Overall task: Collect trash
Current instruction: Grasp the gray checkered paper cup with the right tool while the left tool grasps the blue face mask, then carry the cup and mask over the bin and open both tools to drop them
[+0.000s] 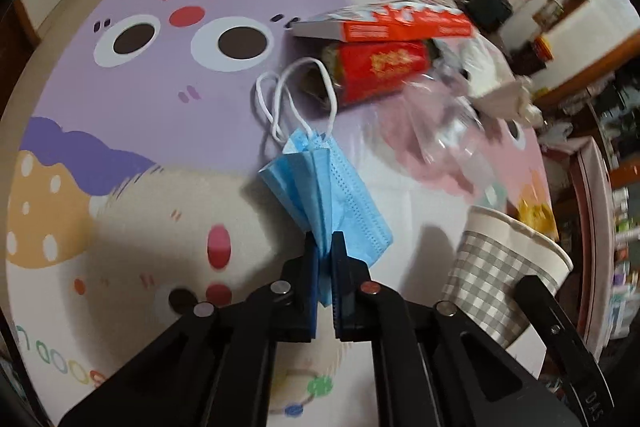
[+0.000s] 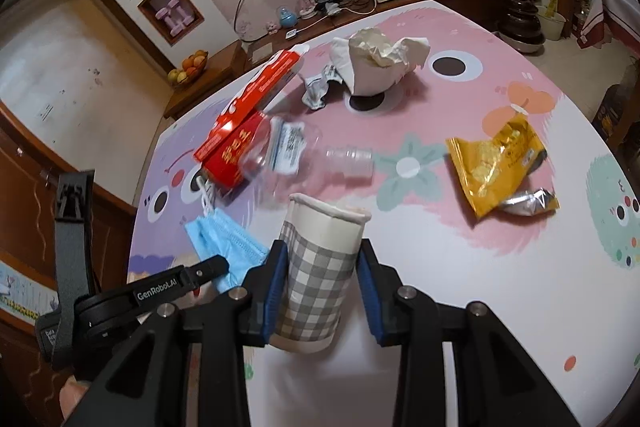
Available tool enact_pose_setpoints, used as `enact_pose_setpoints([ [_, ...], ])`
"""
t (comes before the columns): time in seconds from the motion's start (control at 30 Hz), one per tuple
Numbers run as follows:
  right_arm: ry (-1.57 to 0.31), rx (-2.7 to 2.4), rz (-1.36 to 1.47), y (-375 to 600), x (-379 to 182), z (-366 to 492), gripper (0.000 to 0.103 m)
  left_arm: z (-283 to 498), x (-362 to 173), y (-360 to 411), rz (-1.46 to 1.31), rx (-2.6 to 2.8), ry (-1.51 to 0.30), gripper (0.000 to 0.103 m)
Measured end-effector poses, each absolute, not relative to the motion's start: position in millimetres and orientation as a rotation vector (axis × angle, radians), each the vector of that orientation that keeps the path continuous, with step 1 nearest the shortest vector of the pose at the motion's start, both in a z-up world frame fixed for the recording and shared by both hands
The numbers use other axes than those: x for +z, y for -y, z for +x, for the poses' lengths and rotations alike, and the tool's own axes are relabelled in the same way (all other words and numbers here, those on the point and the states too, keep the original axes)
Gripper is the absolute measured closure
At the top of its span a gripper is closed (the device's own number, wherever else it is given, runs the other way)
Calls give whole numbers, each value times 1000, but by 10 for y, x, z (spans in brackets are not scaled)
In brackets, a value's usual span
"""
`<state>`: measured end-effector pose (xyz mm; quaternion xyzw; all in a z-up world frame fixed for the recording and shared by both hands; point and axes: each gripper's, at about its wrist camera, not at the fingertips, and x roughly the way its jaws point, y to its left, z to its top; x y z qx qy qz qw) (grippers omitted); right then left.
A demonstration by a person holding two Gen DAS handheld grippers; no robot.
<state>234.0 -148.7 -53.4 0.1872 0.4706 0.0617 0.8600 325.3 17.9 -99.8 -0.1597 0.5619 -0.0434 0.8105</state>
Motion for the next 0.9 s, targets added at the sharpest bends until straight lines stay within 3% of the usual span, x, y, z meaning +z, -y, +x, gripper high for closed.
enact_pose_setpoints([
  [0.53, -935, 209, 435, 1723, -298, 813, 69, 1412, -280, 105, -106, -400, -1122, 100],
  [0.9, -958, 197, 367, 1817, -375, -544, 69, 123, -652, 432, 121, -529, -1184, 100],
])
